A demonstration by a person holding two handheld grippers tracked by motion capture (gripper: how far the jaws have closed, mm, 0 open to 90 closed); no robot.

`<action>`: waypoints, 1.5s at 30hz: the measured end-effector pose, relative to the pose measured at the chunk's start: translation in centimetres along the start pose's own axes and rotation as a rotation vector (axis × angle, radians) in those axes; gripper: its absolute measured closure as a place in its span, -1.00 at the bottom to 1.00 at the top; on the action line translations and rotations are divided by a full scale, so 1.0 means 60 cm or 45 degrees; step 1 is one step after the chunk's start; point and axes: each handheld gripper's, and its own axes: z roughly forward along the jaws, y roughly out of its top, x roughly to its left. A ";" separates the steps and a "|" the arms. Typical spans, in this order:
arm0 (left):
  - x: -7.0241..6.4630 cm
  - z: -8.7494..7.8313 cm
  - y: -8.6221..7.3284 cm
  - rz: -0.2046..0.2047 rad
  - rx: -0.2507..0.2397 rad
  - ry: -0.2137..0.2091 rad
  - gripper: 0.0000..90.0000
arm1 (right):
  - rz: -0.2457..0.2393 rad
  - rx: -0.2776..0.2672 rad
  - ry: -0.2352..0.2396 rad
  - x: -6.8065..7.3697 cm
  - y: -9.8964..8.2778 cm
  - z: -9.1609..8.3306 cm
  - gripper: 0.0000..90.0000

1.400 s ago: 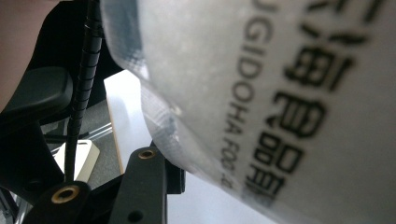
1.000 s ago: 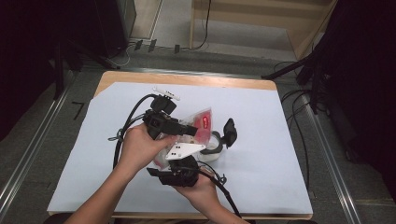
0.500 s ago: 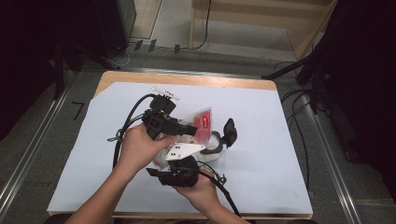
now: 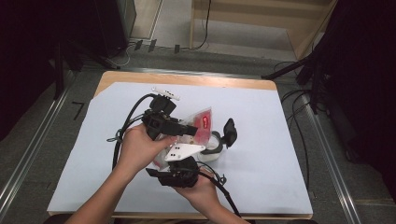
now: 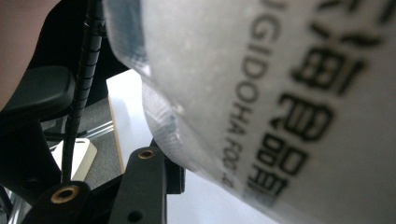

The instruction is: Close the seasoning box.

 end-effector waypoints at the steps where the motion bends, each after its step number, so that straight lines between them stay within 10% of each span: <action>1: 0.000 0.000 0.000 0.000 0.000 0.000 0.45 | 0.000 0.000 0.000 0.000 0.000 0.000 0.41; 45: -0.001 0.002 0.000 0.009 -0.032 0.016 0.42 | 0.033 -0.014 0.000 -0.009 0.000 0.002 0.41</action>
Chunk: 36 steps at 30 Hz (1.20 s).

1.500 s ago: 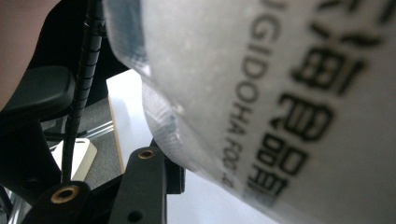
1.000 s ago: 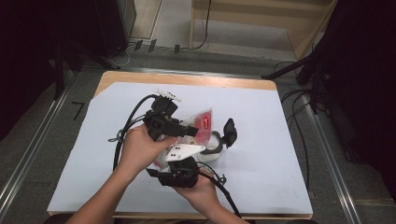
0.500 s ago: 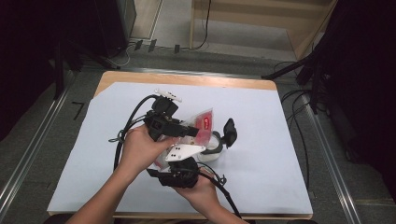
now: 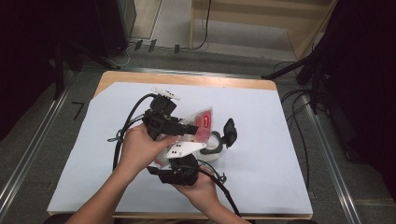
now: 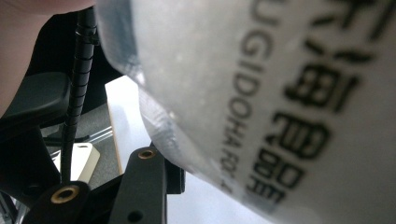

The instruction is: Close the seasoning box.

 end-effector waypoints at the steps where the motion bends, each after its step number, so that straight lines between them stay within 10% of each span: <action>1: 0.000 0.000 0.000 -0.001 -0.002 0.002 0.42 | -0.002 -0.003 0.002 -0.001 0.000 0.001 0.41; 36: 0.005 -0.021 -0.011 -0.009 -0.108 0.046 0.44 | -0.083 0.006 0.011 -0.003 0.011 0.013 0.41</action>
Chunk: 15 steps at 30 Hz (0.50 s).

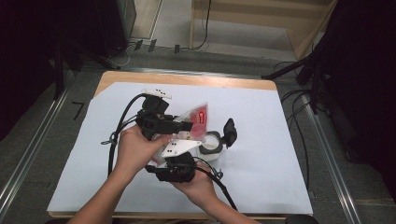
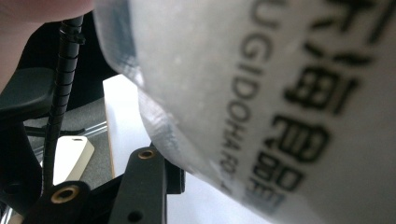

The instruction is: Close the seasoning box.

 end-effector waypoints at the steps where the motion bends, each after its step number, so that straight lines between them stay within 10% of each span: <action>1: -0.001 0.000 0.000 -0.001 -0.004 0.001 0.44 | 0.002 -0.001 0.000 0.000 0.000 0.000 0.41; 15: -0.004 0.003 0.002 0.003 -0.002 -0.009 0.40 | 0.029 -0.013 0.008 0.000 0.001 -0.004 0.41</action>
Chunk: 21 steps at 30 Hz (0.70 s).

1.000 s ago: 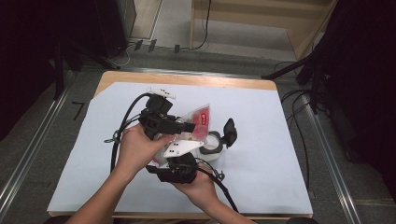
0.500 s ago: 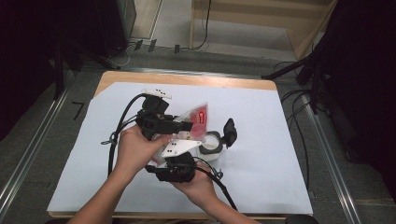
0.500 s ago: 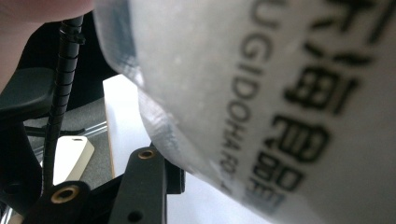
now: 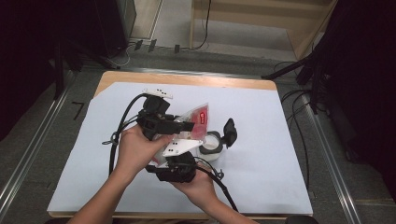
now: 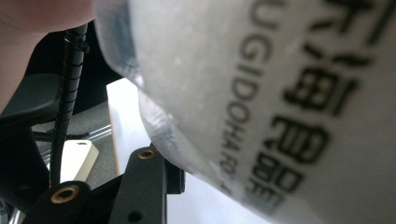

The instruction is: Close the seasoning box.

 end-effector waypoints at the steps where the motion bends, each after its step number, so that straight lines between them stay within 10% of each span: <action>1: 0.000 0.001 0.000 0.002 0.005 -0.002 0.40 | 0.005 0.001 0.001 0.000 0.000 0.000 0.41; 21: 0.005 0.009 0.003 -0.006 0.038 -0.018 0.38 | 0.045 0.010 -0.005 -0.007 -0.003 -0.003 0.41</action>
